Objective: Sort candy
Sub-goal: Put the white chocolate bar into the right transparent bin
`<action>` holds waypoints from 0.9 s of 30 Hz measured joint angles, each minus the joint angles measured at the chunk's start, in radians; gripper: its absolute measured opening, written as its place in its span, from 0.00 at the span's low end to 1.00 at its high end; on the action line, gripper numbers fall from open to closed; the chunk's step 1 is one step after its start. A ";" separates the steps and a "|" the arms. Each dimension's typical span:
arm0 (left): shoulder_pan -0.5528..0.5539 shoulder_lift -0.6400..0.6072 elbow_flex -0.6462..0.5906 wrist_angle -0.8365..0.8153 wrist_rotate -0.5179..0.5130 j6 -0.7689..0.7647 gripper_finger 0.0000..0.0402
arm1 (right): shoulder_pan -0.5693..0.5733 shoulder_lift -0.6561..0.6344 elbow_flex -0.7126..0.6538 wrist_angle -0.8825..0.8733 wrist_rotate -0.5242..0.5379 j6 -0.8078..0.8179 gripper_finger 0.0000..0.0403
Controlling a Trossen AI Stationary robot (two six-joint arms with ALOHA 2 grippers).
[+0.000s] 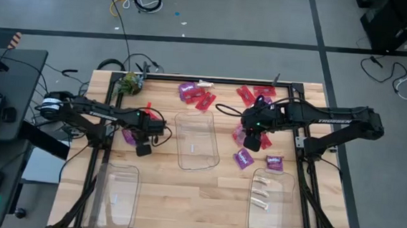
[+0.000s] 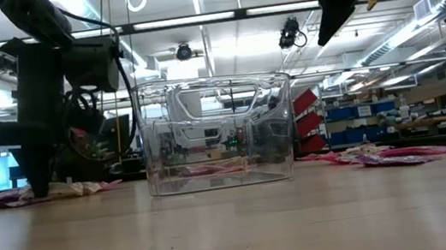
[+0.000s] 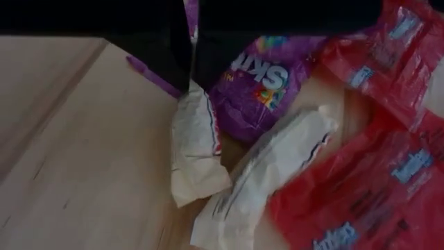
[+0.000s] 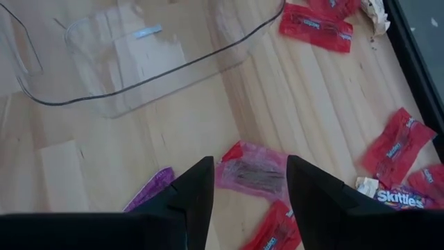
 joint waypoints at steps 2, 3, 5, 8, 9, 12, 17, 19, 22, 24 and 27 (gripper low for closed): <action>-0.001 -0.013 0.011 -0.025 0.000 0.000 0.02 | 0.000 -0.010 0.000 0.006 0.000 0.000 0.41; -0.001 -0.022 0.021 -0.035 0.000 0.000 0.02 | 0.000 -0.015 0.000 0.010 0.000 0.000 0.41; -0.001 -0.046 0.042 -0.073 -0.005 0.000 0.02 | 0.000 -0.025 0.000 0.021 0.000 0.001 0.42; -0.001 -0.088 0.085 -0.122 -0.011 0.000 0.01 | 0.002 -0.039 0.000 0.039 0.000 0.005 0.43; -0.001 -0.107 0.101 -0.131 -0.011 0.000 0.01 | 0.004 -0.043 0.000 0.051 0.000 0.005 0.43; -0.002 -0.165 0.150 -0.133 -0.011 0.001 0.01 | 0.021 -0.044 0.000 0.117 0.000 0.006 0.44; -0.002 -0.249 0.219 -0.033 0.040 0.052 0.00 | 0.089 -0.002 0.000 0.326 -0.006 -0.030 0.44; -0.002 -0.267 0.230 0.056 0.104 0.086 0.00 | 0.116 0.033 0.000 0.435 -0.008 -0.055 0.44; -0.002 -0.272 0.232 0.211 0.214 0.136 0.00 | 0.142 0.104 0.000 0.572 -0.010 -0.071 0.43; -0.003 -0.268 0.232 0.289 0.269 0.162 0.00 | 0.149 0.154 0.000 0.653 -0.010 -0.046 0.43; -0.007 -0.252 0.232 0.369 0.326 0.203 0.00 | 0.151 0.208 0.000 0.754 -0.011 -0.003 0.44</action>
